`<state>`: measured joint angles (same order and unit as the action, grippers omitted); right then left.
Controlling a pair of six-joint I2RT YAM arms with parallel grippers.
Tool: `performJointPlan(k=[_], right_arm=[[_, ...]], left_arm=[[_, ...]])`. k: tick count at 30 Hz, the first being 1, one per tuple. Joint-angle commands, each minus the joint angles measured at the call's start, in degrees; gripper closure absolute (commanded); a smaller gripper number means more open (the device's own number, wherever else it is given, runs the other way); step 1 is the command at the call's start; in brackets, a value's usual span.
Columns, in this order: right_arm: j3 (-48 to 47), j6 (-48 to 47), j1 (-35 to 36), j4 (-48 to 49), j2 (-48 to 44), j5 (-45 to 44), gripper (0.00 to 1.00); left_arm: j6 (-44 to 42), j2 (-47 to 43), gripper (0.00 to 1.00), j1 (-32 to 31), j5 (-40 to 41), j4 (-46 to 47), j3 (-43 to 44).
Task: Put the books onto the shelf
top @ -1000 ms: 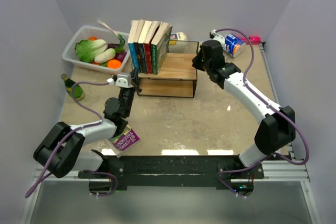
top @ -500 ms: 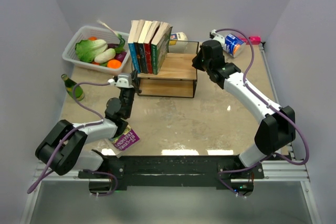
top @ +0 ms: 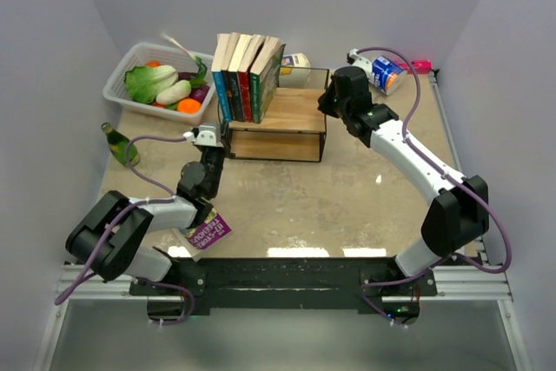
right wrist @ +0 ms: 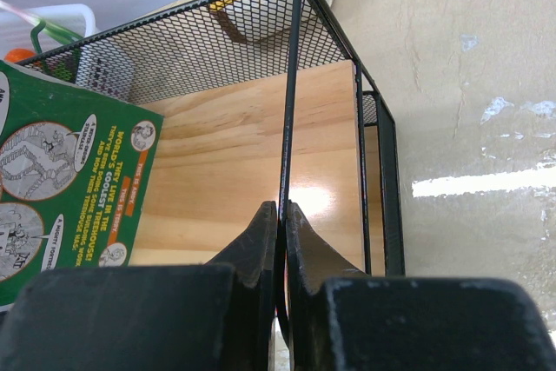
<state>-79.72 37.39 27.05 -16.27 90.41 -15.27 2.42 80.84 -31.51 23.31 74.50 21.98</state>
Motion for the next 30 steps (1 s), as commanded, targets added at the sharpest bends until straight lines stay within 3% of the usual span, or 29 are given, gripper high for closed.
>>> performJointPlan(k=[1,30], right_arm=[[-1.75,0.76,0.37,0.36,1.43,2.35,1.00],[-1.22,0.85,0.37,0.89,1.52,2.52,1.00]], left_arm=[[0.66,1.86,1.00,0.66,1.56,19.28,1.22],[1.72,7.75,1.00,2.41,0.25,20.69,6.15]])
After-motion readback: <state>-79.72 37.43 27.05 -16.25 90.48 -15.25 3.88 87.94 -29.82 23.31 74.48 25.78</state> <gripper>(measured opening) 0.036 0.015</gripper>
